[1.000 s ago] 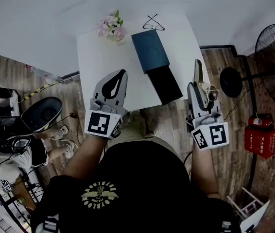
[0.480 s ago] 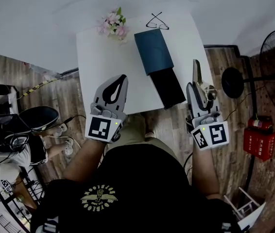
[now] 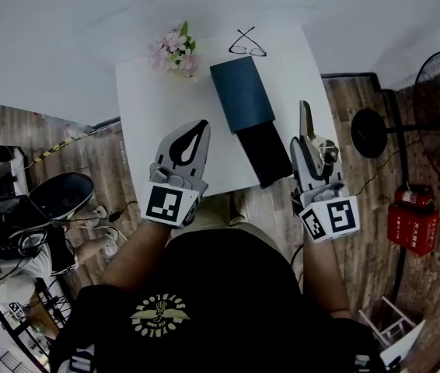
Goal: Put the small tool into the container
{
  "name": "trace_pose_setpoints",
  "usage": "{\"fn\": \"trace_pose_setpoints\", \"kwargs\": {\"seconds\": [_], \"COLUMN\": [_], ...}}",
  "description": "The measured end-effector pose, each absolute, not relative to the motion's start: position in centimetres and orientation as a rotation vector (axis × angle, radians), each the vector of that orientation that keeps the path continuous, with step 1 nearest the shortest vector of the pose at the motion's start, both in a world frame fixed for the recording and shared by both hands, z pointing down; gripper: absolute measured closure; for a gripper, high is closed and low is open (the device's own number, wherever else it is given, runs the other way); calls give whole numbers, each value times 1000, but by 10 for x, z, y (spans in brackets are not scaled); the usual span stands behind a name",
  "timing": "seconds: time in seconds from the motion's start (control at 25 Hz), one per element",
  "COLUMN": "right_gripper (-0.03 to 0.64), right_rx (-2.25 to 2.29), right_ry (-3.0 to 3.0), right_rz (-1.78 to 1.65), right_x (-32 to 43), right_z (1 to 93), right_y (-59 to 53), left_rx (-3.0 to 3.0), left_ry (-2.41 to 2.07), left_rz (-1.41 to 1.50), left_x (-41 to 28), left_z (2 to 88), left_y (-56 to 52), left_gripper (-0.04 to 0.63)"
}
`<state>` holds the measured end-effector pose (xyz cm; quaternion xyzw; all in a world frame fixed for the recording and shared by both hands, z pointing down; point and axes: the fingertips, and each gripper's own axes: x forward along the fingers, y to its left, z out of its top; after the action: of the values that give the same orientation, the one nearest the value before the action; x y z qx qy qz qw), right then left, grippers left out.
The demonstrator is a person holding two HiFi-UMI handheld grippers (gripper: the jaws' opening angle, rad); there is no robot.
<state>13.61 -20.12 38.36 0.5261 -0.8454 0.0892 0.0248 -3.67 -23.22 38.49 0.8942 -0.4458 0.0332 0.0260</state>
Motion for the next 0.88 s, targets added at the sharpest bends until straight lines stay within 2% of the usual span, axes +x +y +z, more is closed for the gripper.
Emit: {"fn": "trace_pose_setpoints", "kwargs": {"seconds": [0.4,0.88], "right_gripper": [523,525], "right_rx": [1641,1600], "right_ry": [-2549,-2429], "right_rz": [345,472], "right_x": [132,123], "right_z": [421,515], "right_y": [-231,-232], "left_rx": [2774,2787], "left_ry": [-1273,-1140], "left_rz": [144,172], "left_x": [-26,-11], "left_z": [410,449], "left_y": [-276,-305], "left_gripper": [589,589]}}
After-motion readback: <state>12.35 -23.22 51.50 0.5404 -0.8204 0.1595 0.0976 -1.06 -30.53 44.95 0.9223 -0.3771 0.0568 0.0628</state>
